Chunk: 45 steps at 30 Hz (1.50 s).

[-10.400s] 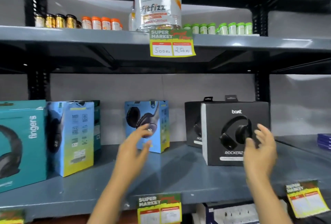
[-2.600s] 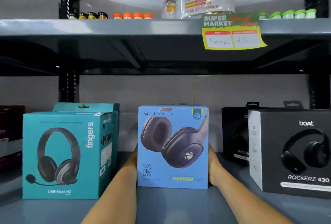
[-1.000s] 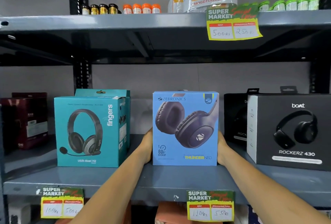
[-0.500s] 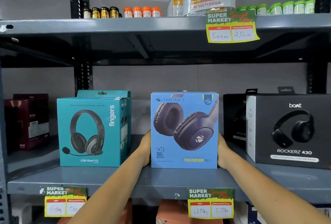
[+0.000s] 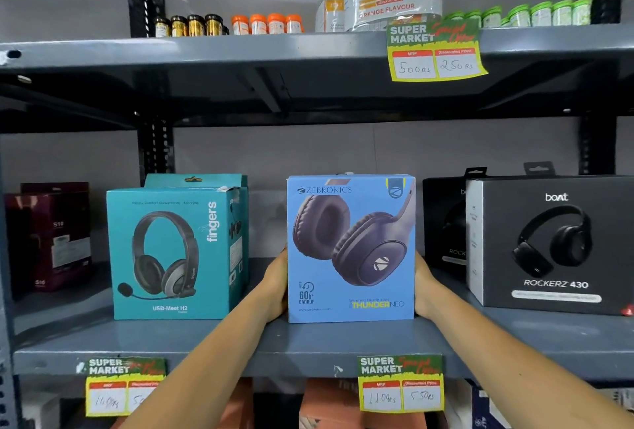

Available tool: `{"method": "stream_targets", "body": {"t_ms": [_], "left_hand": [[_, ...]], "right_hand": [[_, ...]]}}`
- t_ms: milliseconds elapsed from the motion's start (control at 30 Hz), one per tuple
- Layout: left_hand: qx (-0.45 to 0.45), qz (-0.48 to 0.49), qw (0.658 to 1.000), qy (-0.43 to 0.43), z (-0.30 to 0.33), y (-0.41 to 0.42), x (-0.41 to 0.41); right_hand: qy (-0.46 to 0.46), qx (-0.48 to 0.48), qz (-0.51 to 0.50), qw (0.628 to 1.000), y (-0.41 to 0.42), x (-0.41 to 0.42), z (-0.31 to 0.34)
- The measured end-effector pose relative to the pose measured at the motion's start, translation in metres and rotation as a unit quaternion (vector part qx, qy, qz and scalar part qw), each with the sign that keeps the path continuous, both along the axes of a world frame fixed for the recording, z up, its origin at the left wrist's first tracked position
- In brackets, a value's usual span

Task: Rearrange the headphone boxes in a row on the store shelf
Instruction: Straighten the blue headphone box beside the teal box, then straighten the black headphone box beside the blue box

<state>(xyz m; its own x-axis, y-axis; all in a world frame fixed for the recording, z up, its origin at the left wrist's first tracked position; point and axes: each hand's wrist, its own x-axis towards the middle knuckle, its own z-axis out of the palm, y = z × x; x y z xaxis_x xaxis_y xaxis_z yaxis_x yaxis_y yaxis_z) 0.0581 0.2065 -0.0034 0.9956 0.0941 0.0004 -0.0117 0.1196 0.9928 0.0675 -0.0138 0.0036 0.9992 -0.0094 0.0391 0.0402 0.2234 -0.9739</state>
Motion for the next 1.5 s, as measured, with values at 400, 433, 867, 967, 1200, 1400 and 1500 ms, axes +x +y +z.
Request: {"method": "stream_targets", "body": {"t_ms": [400, 433, 867, 967, 1200, 1400, 1500], "left_hand": [[-0.011, -0.021, 0.997, -0.068, 0.004, -0.027, 0.0], [-0.046, -0.004, 0.995, -0.084, 0.004, -0.015, 0.005], [0.009, 0.094, 0.888, -0.451, 0.021, -0.149, -0.088], [0.102, -0.045, 0.912, -0.394, 0.009, -0.21, -0.071], [0.036, -0.169, 0.979, -0.108, -0.001, -0.284, -0.022], [-0.039, -0.002, 0.998, -0.058, 0.012, -0.252, 0.016], [-0.084, 0.043, 0.996, -0.006, 0.015, -0.237, 0.05]], "right_hand": [[-0.032, 0.013, -0.034, 0.999, -0.031, -0.016, -0.007], [-0.029, -0.001, -0.043, 0.999, -0.025, -0.015, -0.005], [-0.441, -0.303, -0.338, 0.774, -0.107, -0.063, -0.016], [-0.39, -0.257, -0.442, 0.766, -0.163, -0.065, -0.015], [-0.131, -0.149, -0.334, 0.921, -0.244, -0.049, -0.028], [-0.144, -0.101, -0.24, 0.955, -0.236, -0.045, -0.023], [-0.073, -0.039, -0.28, 0.957, -0.248, -0.017, -0.012]]}}
